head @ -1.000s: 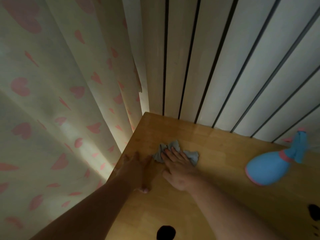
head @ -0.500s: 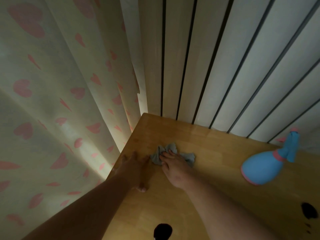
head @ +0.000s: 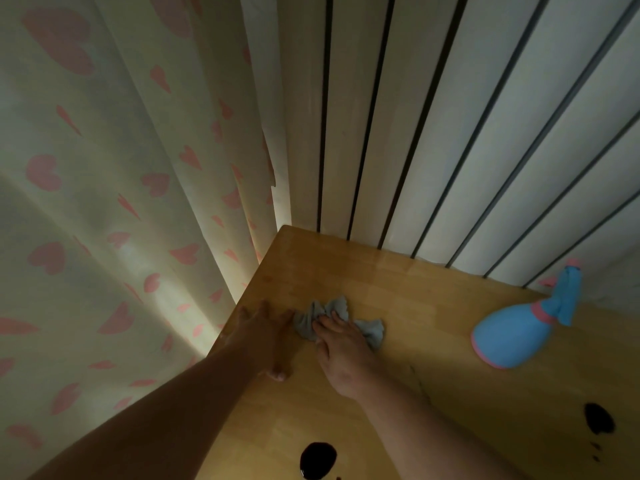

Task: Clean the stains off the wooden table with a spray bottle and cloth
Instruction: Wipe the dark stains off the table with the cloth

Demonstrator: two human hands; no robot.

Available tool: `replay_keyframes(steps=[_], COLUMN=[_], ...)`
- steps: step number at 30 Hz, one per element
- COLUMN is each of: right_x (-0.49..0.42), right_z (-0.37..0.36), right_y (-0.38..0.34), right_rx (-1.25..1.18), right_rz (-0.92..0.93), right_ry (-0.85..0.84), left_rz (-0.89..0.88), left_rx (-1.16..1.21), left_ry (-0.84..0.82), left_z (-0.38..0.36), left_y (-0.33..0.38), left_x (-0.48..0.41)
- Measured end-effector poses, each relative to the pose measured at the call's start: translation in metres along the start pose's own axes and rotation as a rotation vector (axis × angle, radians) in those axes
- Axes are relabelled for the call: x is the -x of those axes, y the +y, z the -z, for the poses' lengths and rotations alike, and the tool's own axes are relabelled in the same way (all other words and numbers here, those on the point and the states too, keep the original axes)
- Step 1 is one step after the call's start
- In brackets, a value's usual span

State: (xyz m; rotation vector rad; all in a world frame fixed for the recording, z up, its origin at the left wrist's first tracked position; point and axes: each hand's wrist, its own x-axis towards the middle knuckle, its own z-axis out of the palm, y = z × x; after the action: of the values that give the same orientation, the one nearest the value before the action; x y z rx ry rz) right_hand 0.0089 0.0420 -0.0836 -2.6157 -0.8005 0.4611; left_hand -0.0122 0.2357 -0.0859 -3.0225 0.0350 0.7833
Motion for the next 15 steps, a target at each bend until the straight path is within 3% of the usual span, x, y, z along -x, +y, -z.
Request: replay_keyframes(steps=[15], right_x=[0.022], right_z=[-0.012], right_y=[-0.008], right_rx=[-0.042], right_rz=[-0.028], right_ry=[0.01], left_rz=[-0.033], left_rx=[-0.078], left_ry=[0.005], left_z=[0.004], left_y=[0.0], left_x=[0.002])
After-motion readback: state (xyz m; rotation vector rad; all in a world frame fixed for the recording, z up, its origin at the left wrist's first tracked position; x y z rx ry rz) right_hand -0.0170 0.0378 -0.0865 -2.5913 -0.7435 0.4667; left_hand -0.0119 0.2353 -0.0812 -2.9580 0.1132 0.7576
